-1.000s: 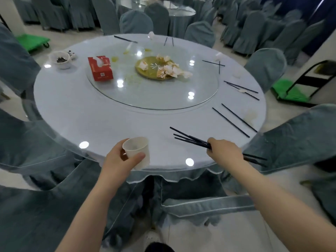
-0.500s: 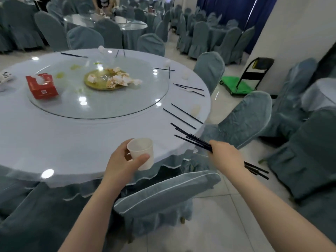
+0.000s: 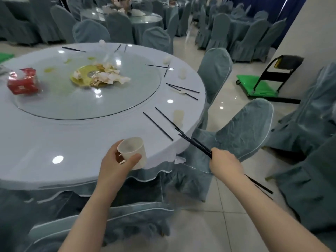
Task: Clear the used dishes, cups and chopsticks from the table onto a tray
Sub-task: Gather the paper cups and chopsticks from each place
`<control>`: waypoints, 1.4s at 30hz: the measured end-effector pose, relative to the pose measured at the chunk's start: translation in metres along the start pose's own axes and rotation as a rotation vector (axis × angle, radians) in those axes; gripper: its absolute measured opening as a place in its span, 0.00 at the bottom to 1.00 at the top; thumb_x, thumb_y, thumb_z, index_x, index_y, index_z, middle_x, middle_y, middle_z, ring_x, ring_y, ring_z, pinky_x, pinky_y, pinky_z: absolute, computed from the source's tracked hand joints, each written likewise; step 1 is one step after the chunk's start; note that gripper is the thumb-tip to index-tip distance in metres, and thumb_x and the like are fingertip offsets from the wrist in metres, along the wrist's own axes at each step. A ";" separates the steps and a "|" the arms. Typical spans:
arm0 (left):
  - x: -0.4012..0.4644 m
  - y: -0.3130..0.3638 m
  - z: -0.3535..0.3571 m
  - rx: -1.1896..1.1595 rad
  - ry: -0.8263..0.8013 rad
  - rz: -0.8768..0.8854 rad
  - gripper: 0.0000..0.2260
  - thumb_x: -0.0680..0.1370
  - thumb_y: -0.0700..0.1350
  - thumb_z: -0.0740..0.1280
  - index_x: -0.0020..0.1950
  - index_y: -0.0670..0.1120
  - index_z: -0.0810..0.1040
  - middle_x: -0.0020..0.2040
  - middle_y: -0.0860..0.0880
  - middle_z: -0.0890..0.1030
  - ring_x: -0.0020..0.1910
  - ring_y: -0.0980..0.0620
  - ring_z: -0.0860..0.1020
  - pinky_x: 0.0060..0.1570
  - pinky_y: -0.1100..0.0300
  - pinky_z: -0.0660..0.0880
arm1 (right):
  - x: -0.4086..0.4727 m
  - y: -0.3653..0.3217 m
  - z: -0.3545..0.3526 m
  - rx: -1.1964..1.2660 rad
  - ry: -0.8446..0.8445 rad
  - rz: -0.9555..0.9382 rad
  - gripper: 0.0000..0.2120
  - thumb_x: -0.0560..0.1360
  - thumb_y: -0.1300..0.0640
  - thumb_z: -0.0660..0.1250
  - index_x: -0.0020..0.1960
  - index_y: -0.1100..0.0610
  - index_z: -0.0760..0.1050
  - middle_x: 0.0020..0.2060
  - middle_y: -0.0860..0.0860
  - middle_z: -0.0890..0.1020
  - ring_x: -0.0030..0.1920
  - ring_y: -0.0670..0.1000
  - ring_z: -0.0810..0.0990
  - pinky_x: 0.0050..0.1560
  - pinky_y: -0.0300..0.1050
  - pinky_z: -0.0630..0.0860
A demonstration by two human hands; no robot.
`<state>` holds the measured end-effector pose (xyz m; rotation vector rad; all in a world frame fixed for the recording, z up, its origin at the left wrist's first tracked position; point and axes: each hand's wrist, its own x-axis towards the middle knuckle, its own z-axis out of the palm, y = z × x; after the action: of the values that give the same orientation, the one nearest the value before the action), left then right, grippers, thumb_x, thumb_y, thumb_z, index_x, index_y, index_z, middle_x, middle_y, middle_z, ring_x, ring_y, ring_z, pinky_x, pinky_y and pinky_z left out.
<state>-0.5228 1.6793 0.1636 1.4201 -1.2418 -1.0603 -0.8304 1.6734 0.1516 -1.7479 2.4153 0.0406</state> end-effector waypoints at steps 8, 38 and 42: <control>0.063 -0.001 0.029 0.007 0.049 -0.008 0.18 0.73 0.42 0.74 0.59 0.56 0.75 0.53 0.57 0.81 0.45 0.65 0.79 0.37 0.72 0.73 | 0.074 -0.027 0.032 0.100 -0.093 -0.072 0.08 0.76 0.60 0.56 0.55 0.57 0.67 0.48 0.56 0.78 0.40 0.56 0.73 0.34 0.46 0.67; 0.126 -0.022 0.090 0.117 0.518 -0.311 0.21 0.70 0.42 0.76 0.56 0.61 0.75 0.50 0.65 0.81 0.49 0.64 0.80 0.40 0.74 0.74 | 0.294 -0.136 0.119 0.019 -0.298 -0.591 0.09 0.78 0.62 0.55 0.57 0.61 0.68 0.53 0.56 0.75 0.45 0.57 0.78 0.37 0.46 0.69; 0.111 -0.020 0.087 0.078 0.539 -0.300 0.20 0.70 0.43 0.75 0.56 0.61 0.76 0.51 0.63 0.82 0.49 0.63 0.80 0.44 0.69 0.75 | 0.291 -0.137 0.114 -0.061 -0.357 -0.645 0.08 0.77 0.62 0.56 0.54 0.61 0.70 0.52 0.56 0.76 0.46 0.57 0.79 0.37 0.45 0.69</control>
<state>-0.5915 1.5606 0.1249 1.8398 -0.6997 -0.7468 -0.7764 1.3687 0.0062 -2.2317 1.5477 0.3172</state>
